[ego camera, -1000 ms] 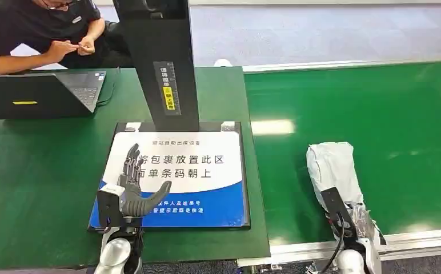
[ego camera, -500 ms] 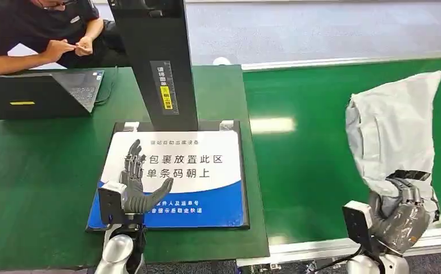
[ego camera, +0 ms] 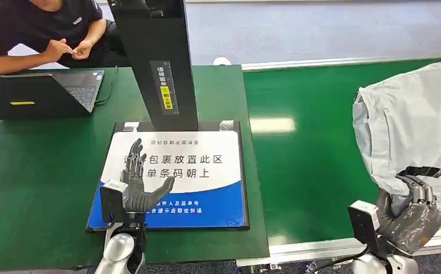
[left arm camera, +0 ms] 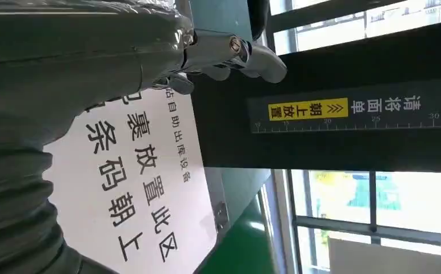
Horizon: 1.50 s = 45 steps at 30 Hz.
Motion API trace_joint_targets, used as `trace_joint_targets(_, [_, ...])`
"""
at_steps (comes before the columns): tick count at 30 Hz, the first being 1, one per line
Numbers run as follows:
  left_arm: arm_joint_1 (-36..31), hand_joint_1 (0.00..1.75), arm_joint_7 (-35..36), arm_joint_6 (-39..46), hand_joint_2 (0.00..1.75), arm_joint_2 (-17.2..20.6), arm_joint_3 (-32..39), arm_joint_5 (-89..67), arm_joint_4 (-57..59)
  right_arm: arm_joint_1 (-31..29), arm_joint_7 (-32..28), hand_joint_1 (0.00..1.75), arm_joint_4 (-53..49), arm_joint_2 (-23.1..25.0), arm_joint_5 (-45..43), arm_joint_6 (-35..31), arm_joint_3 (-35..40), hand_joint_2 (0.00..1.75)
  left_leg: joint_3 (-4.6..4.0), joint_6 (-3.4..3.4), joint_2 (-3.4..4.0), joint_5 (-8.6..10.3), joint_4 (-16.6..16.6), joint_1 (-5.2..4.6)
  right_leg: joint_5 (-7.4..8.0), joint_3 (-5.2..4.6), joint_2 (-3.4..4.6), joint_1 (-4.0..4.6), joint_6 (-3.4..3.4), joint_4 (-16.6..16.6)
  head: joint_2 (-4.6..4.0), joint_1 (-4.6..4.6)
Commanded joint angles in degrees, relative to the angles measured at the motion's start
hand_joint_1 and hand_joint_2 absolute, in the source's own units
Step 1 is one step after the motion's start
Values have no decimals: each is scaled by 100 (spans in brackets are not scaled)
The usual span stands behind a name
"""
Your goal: Moved the parcel from conveyor to table for the left to box.
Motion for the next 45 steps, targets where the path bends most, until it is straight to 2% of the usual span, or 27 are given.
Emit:
trace_joint_targets(1, [-169, 0, -21, 9, 175, 79, -46, 41, 336, -26, -313, 175, 97, 450, -85, 6, 300, 175, 9, -6, 0, 3, -9, -2, 2, 1, -2, 0, -16, 0, 0, 0])
trace_joint_targets(4, [-194, 0, -50, 51, 175, 82, -62, 92, 345, 2, -336, 175, 418, 291, 3, 6, 1143, 175, 9, -8, 15, 1, -8, -1, 5, -3, 14, 0, -18, 2, 0, 2])
trace_joint_targets(5, [-212, 0, -90, 119, 175, 76, -23, 154, 360, -26, 90, 175, 799, -120, 251, 6, 1949, 175, 8, -8, 16, 1, -9, -2, 6, -4, 14, 0, -18, 1, 0, 0])
trace_joint_targets(6, [-216, 0, -128, 161, 175, 67, 10, 206, 353, -59, 338, 175, 917, -276, 487, 6, 2268, 175, 7, -6, 20, -1, -6, 2, 6, -2, 19, 2, -12, 0, 0, 2])
trace_joint_targets(8, [-215, 0, -280, 312, 175, 54, 104, 336, 270, -229, 802, 175, 1333, -745, 835, 483, 3366, 175, 9, -5, 39, -2, -8, 3, 13, -2, 38, 3, -11, -2, 0, 0])
trace_joint_targets(11, [-185, 0, -404, 381, 175, 46, 157, 442, 121, -432, 1046, 175, 1705, -948, 1142, 1070, 4086, 175, 9, -8, 47, 2, -10, 2, 19, -10, 45, 3, -19, 2, 0, 0])
trace_joint_targets(12, [-217, 0, -425, 328, 175, 60, 108, 476, 150, -690, 1052, 175, 2059, -1163, 1409, 1938, 4722, 175, 11, -10, 36, 6, -13, 1, 18, -8, 35, 3, -21, 3, 0, 0])
trace_joint_targets(14, [-244, 0, -457, 331, 175, 47, 72, 527, 208, -908, 1177, 175, 2521, -1140, 1505, 1802, 5031, 175, 6, -13, 40, 8, -10, 4, 20, -15, 39, 5, -21, 4, 0, 0])
trace_joint_targets(20, [-249, 0, -515, 372, 175, 61, 1, 642, 273, -1032, 1217, 175, 2637, -1388, 1517, 1960, 5481, 175, 3, -14, -3, 12, -9, 4, 7, -4, -3, 4, -16, 8, 0, -2])
trace_joint_targets(32, [-390, 0, -533, 387, 175, 76, -76, 784, 446, -1153, 1386, 175, 2608, -1591, 1765, 1926, 5918, 175, 0, -16, -12, 15, -12, -1, 7, -8, -12, 0, -21, 8, 0, 0])
trace_joint_targets(37, [-439, 0, -585, 411, 175, 126, -167, 881, 527, -1761, 2216, 175, 3108, -1883, 2931, 1561, 6251, 175, -3, -14, -1, 12, -6, -1, 8, -14, -1, 0, -17, 11, 0, 0])
trace_joint_targets(39, [-453, 0, -604, 432, 175, 140, -191, 920, 552, -2124, 2413, 175, 3648, -1951, 3202, 1135, 6214, 175, -4, -13, 1, 14, -6, -3, 10, -14, 1, -1, -15, 10, 0, 0])
trace_joint_targets(43, [-511, 0, -642, 452, 175, 186, -268, 988, 685, -2497, 2228, 175, 4279, -2076, 3445, 138, 6075, 175, -3, -12, -9, 19, -8, -2, 14, -10, -9, -1, -16, 6, 0, 0])
trace_joint_targets(45, [-565, 0, -668, 431, 175, 202, -315, 1004, 767, -2647, 2163, 175, 4425, -2118, 3673, 6, 6146, 175, -4, -11, -10, 18, -4, -3, 14, -8, -10, -2, -12, 7, 0, 2])
